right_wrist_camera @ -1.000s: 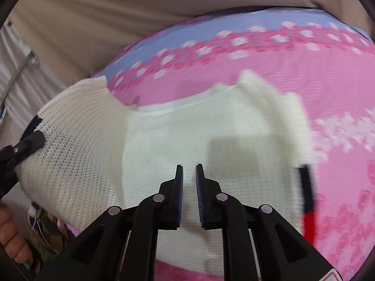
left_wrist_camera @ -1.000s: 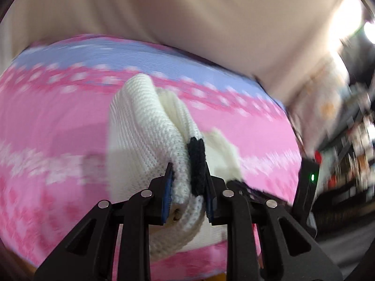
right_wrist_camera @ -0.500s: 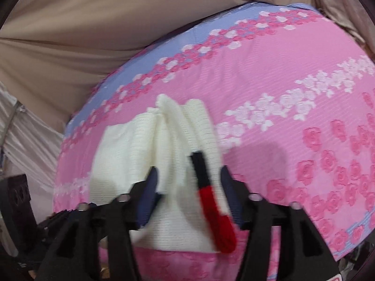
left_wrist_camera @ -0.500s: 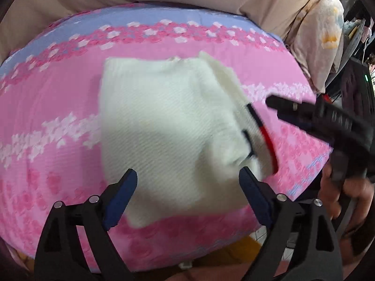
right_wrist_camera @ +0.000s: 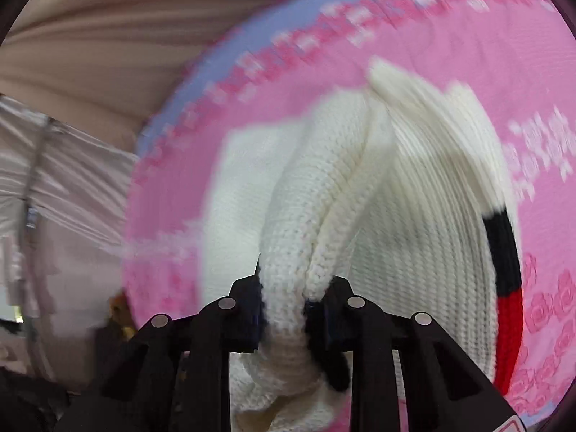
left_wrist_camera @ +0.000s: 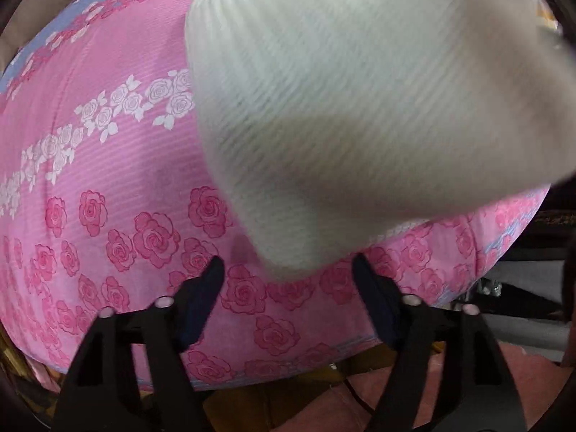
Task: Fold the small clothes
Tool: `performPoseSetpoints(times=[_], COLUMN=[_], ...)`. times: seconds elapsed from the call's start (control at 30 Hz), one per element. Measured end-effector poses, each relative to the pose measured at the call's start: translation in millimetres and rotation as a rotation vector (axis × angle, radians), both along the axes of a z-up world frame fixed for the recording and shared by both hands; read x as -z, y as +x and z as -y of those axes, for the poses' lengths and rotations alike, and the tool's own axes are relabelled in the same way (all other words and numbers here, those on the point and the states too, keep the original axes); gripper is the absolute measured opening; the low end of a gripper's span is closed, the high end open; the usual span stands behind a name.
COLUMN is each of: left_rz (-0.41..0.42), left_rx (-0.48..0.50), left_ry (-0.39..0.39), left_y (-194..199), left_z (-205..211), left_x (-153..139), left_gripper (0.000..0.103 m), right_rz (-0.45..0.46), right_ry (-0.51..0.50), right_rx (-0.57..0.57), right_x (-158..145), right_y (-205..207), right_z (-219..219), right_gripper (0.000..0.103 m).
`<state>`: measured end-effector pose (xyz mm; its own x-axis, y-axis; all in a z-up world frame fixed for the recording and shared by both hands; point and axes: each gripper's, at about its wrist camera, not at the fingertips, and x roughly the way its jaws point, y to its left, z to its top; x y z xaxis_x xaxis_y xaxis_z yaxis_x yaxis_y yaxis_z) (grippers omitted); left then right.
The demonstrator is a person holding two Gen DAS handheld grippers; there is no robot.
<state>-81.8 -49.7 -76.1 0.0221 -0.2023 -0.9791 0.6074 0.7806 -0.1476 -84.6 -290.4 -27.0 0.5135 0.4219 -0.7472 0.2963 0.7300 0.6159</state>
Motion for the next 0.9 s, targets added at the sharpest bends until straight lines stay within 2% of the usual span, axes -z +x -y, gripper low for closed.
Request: performPoseSetpoints(times=[0.03,0.07,0.13,0.2,0.27,0.3,0.33,0.4,0.5,0.57,0.6,0.63,0.7,0.73,0.77,0.8,0.83,0.87,0.9], left_rz=[-0.008,-0.014,-0.03,-0.05,-0.045,-0.026,-0.002,0.028,0.046,0.034,0.023,0.016,0.022,0.04,0.051,0.057,0.052,0.046,0.041], left_rx=[-0.013,-0.017,-0.029,-0.031,-0.02,-0.012,-0.006,-0.005,0.005,0.016,0.024,0.034,0.071,0.085,0.093,0.093,0.08,0.06,0.047], left_ry=[-0.005,0.002,0.011,0.02,0.031,0.032,0.023,0.007,0.016,0.03,0.028,0.022,0.012,0.004,-0.008,-0.018,-0.031,-0.032,-0.032], left_y=[1.5,2.3,4.0,4.3,3.0,1.9,0.7,-1.0,-1.8,-0.7,-3.8,-2.9,-7.3,-9.2,-11.6,-13.3,-10.4,-6.6,-2.2], left_z=[-1.8,-2.2,-3.4,-2.8,-1.2,-0.9,-1.7,2.2,5.1,9.4,14.4,19.0,30.0,34.2,38.8,40.7,38.0,34.2,26.9], left_x=[1.1,4.2,11.0,18.5,19.8,15.9,9.6,0.1,-3.6,1.9,4.3,5.6,5.2,2.1,-1.1,-4.0,-7.3,-8.9,-11.0], left_gripper=[0.053,0.052,0.05,0.05,0.05,0.049,0.052,0.057,0.063,0.065,0.071,0.075,0.075,0.068,0.061,0.043,0.028,0.025,0.021], right_rz=[0.066,0.123,0.171,0.103,-0.046,-0.112,-0.078,-0.037,0.031,0.047,0.049,0.047,0.029,0.024,0.012,0.007,0.009,0.028,0.085], right_ry=[0.027,0.036,-0.011,-0.137,-0.212,-0.215,-0.179,-0.143,-0.201,-0.177,-0.171,-0.167,-0.166,-0.176,-0.199,-0.209,-0.201,-0.175,-0.141], right_rx=[0.016,0.035,0.074,0.101,0.096,0.098,0.126,0.17,0.2,0.159,0.126,0.101,0.053,0.043,0.036,0.028,0.025,0.037,0.062], right_x=[-17.1,-32.5,-47.7,-29.9,17.4,45.1,49.9,34.9,-6.1,-18.0,-20.7,-18.2,-8.4,-4.0,3.2,8.3,10.5,6.1,-7.3], right_y=[-4.0,-10.5,-25.0,-35.9,-39.4,-45.2,-55.5,-69.2,-96.3,-111.6,-118.6,-123.9,-127.3,-129.5,-126.7,-122.7,-118.9,-118.2,-122.5], right_z=[7.2,16.0,33.2,53.7,67.5,73.3,77.9,80.1,70.1,58.9,49.1,41.3,23.0,16.2,9.4,7.4,6.4,9.1,13.9], right_gripper=[0.021,0.02,0.02,0.021,0.023,0.024,0.024,0.04,0.054,0.057,0.059,0.061,0.061,0.06,0.044,0.01,0.011,0.011,0.01])
